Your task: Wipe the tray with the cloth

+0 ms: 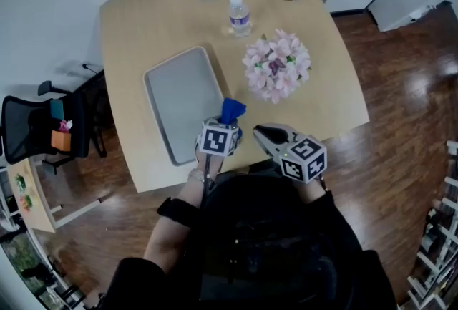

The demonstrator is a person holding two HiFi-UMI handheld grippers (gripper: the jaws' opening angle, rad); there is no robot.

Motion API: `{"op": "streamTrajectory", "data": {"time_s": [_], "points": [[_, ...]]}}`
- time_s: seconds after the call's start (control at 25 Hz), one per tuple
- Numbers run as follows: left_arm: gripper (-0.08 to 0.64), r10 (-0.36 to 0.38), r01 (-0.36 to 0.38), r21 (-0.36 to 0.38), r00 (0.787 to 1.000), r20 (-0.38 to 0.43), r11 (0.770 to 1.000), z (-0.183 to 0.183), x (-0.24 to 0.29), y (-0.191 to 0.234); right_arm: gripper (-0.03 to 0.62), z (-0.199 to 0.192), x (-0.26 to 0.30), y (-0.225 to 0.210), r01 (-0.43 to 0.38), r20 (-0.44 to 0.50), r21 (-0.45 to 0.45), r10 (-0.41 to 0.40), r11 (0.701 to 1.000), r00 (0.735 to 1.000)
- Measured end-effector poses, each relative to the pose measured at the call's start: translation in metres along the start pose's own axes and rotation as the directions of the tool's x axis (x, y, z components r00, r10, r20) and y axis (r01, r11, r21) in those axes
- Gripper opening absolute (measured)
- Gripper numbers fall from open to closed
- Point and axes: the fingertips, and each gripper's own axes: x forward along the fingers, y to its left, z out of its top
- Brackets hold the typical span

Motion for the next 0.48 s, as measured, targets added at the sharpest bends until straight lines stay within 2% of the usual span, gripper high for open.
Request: {"op": "streamTrajectory", "data": {"time_s": [0.48], "points": [[0.115, -0.066, 0.074, 0.128, 0.996, -0.061, 0.989, -0.062, -0.014, -0.042, 0.035, -0.011, -0.006, 0.009, 0.014, -0.016, -0.004, -0.014, 1.0, 1.0]]}}
